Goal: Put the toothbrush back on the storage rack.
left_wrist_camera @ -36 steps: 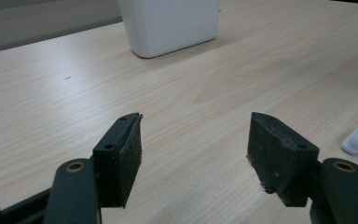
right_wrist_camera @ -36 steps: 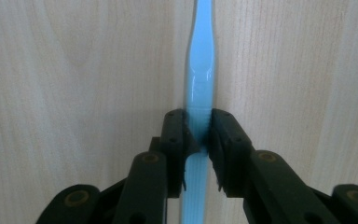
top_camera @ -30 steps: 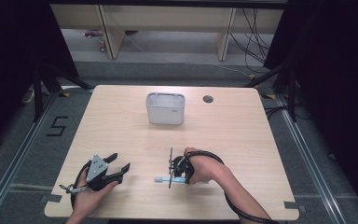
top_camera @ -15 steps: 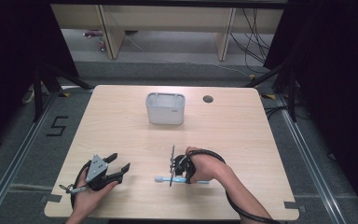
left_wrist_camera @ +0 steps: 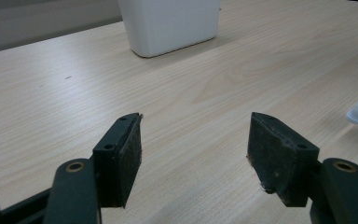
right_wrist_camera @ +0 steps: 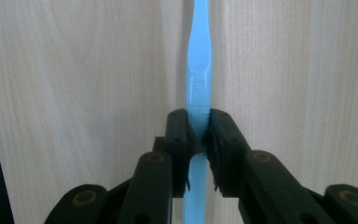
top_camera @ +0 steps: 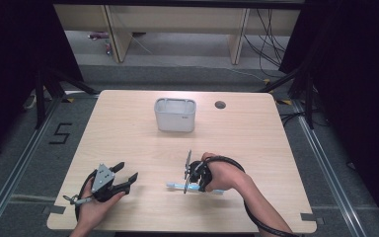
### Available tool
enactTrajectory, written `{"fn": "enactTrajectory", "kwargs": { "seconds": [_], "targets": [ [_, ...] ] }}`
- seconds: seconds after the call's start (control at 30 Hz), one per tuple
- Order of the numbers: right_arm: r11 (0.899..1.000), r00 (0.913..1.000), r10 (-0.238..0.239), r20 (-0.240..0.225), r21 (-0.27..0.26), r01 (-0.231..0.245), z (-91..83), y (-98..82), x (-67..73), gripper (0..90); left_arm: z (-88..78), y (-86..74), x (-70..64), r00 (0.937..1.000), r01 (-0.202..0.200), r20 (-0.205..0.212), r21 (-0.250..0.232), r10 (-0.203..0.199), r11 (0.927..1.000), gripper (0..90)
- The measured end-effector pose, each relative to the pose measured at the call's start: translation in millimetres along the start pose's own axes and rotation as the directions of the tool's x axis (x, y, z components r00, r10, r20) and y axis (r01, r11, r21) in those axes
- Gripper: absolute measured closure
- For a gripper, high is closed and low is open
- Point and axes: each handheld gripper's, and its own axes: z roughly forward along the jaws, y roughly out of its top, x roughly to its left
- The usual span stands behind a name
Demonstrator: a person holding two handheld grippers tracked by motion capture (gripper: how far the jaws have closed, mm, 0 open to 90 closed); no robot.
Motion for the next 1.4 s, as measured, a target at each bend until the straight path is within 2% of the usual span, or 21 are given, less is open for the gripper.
{"fn": "enactTrajectory", "kwargs": {
  "seconds": [0.13, 0.27, 0.43, 0.47, 0.5, 0.53, 0.57, 0.8, 0.9, 1.07, 1.13, 1.2, 1.27, 1.3, 1.4],
  "targets": [
    [1.000, 0.9997, -0.009, 0.022, -0.015, 0.010, -2.5, -2.8, -1.6, 78.8, 0.0, 0.0, -0.1, 1.0000, -0.001, 0.000, 0.001, 0.001, 1.0000, 34.6],
    [1.000, 0.9995, 0.022, 0.021, -0.015, -0.022, -7.1, -5.2, -1.1, 78.8, 0.0, 0.0, 0.0, 1.0000, -0.001, -0.001, 0.001, 0.001, 1.0000, 34.6],
    [1.000, 0.9992, 0.025, 0.030, -0.019, -0.025, -9.9, -5.7, -1.7, 78.8, 0.1, 0.1, -0.2, 1.0000, -0.001, -0.001, 0.001, 0.001, 1.0000, 34.6],
    [0.999, 0.9993, -0.014, 0.034, -0.034, 0.015, -9.0, -6.2, -4.5, 78.8, 0.1, 0.1, -0.2, 1.0000, 0.000, -0.001, 0.001, 0.000, 1.0000, 34.6],
    [0.999, 0.9997, -0.004, 0.025, -0.035, 0.005, -9.9, -6.1, -4.1, 78.8, 0.1, 0.1, -0.1, 1.0000, 0.000, -0.001, 0.002, 0.000, 1.0000, 34.6],
    [0.999, 0.9994, -0.015, 0.031, -0.037, 0.016, -10.0, -6.2, -4.8, 78.8, 0.1, 0.0, 0.0, 1.0000, 0.000, -0.001, 0.001, 0.000, 1.0000, 34.6],
    [0.999, 0.9993, 0.013, 0.034, -0.032, -0.012, -10.8, -6.5, -3.1, 78.8, 0.1, 0.0, 0.0, 1.0000, 0.001, -0.001, 0.001, -0.001, 1.0000, 34.6],
    [0.999, 0.9988, 0.040, 0.029, -0.026, -0.040, -13.1, -6.4, -1.3, 78.8, 0.2, 0.1, -0.2, 1.0000, 0.000, -0.001, 0.002, 0.000, 1.0000, 34.5],
    [0.998, 0.9989, 0.035, 0.033, -0.048, -0.033, -13.7, -7.6, -2.9, 78.8, 0.2, 0.1, -0.1, 1.0000, -0.001, -0.002, 0.004, 0.001, 1.0000, 34.6],
    [0.993, 0.9970, 0.068, 0.037, -0.099, -0.065, -17.6, -10.8, -4.2, 78.8, 0.4, 0.2, -0.4, 1.0000, 0.000, -0.001, 0.004, 0.000, 1.0000, 34.6],
    [0.992, 0.9971, 0.063, 0.042, -0.110, -0.058, -18.5, -11.3, -5.0, 78.8, 0.3, 0.2, -0.5, 1.0000, -0.003, -0.001, 0.005, 0.003, 1.0000, 34.6],
    [0.989, 0.9944, 0.098, 0.040, -0.119, -0.092, -20.6, -11.5, -2.9, 78.8, 0.3, 0.3, -0.6, 1.0000, -0.005, -0.001, 0.007, 0.005, 1.0000, 34.6],
    [0.988, 0.9974, 0.048, 0.054, -0.147, -0.039, -20.4, -12.8, -6.7, 78.8, 0.4, 0.2, -0.9, 1.0000, -0.007, -0.003, 0.007, 0.007, 1.0000, 34.6],
    [0.985, 0.9949, 0.089, 0.047, -0.150, -0.081, -21.2, -13.5, -4.7, 78.8, 0.3, 0.3, -0.8, 1.0000, -0.009, -0.002, 0.008, 0.009, 0.9999, 34.6],
    [0.980, 0.9939, 0.101, 0.045, -0.178, -0.091, -23.6, -15.0, -4.2, 78.8, 0.4, 0.2, -0.9, 1.0000, -0.007, -0.003, 0.007, 0.007, 1.0000, 34.6]
  ]
}}
